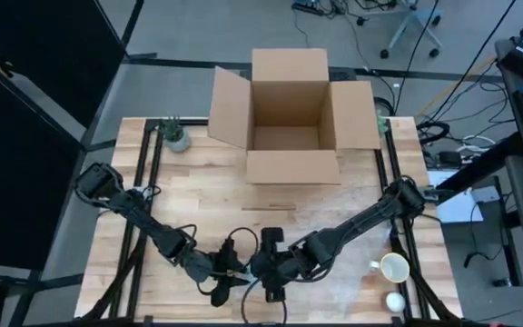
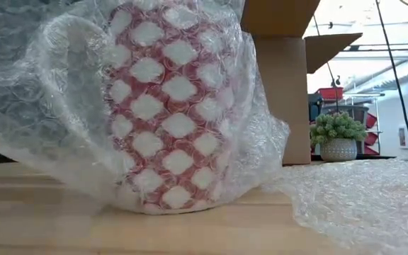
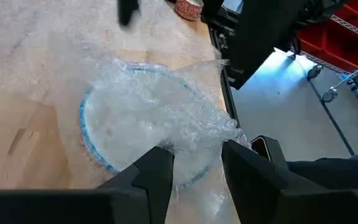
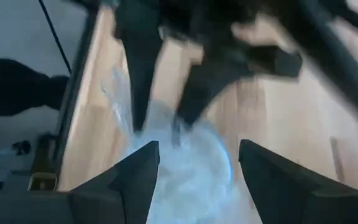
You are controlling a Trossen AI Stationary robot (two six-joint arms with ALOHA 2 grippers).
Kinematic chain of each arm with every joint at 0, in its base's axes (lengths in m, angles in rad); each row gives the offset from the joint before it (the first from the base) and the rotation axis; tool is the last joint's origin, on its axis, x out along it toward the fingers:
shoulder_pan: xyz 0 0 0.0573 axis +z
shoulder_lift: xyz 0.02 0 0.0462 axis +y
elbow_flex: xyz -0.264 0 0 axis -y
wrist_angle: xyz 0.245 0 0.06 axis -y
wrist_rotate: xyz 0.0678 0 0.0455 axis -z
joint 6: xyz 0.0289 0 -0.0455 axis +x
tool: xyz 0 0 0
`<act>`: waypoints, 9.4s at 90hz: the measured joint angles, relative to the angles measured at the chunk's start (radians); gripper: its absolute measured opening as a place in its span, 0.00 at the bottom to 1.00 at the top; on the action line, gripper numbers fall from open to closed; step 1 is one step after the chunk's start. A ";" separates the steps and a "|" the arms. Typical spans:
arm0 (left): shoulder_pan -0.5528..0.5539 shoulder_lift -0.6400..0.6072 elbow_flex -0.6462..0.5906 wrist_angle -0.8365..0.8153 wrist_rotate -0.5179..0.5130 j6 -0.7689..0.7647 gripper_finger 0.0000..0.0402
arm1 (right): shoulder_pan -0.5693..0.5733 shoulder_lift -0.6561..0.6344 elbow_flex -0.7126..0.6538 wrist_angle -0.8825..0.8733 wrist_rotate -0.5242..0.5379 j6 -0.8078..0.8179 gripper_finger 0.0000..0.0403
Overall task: Wrap mug
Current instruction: Wrap the red patterned mug with the left transparent bubble wrap, then put the wrapped red patterned mug into the cardboard box, then wrap the orange patterned mug with the transparent bubble wrap
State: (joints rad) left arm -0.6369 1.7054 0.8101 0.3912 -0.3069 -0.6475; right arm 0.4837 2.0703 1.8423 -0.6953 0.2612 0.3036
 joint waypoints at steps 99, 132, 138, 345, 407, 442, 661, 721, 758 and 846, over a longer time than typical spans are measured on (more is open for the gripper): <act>0.000 0.002 0.000 0.021 0.014 0.007 0.32 | -0.099 0.231 0.011 -0.076 -0.233 0.075 0.52; -0.024 0.002 -0.001 0.037 0.027 -0.026 0.32 | -0.105 0.229 0.011 -0.089 -0.231 0.047 0.21; -0.034 -0.004 -0.001 0.044 0.026 -0.026 0.32 | -0.104 0.228 0.011 -0.088 -0.233 0.050 0.16; -0.050 -0.271 -0.089 -0.462 -0.358 0.026 0.32 | -1.036 0.038 0.365 -0.537 0.045 -0.170 0.11; -0.050 -0.271 -0.098 -0.461 -0.338 0.028 0.32 | -1.040 0.226 0.381 -0.566 -0.062 -0.169 0.62; -0.039 -0.271 -0.098 -0.437 -0.296 0.026 0.32 | -0.994 -0.219 0.399 -0.672 -0.082 -0.148 0.70; 0.157 0.004 -0.047 -0.072 0.067 0.236 0.32 | -0.155 -0.304 -0.999 0.581 -0.028 0.178 0.30; 0.230 0.004 -0.048 0.051 0.068 0.246 0.32 | 0.023 -0.539 -0.506 0.076 -0.080 0.099 0.00; 0.355 0.173 0.088 0.284 0.165 0.468 0.32 | 0.189 -0.541 -0.438 0.129 -0.005 0.164 0.00; 0.271 0.149 0.292 -0.866 0.117 0.063 0.32 | 0.462 -0.540 -0.552 0.072 0.371 0.593 0.00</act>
State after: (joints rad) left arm -0.3654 1.8539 1.1019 -0.4751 -0.1902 -0.5848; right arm 0.9458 1.5299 1.2900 -0.6233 0.6318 0.8964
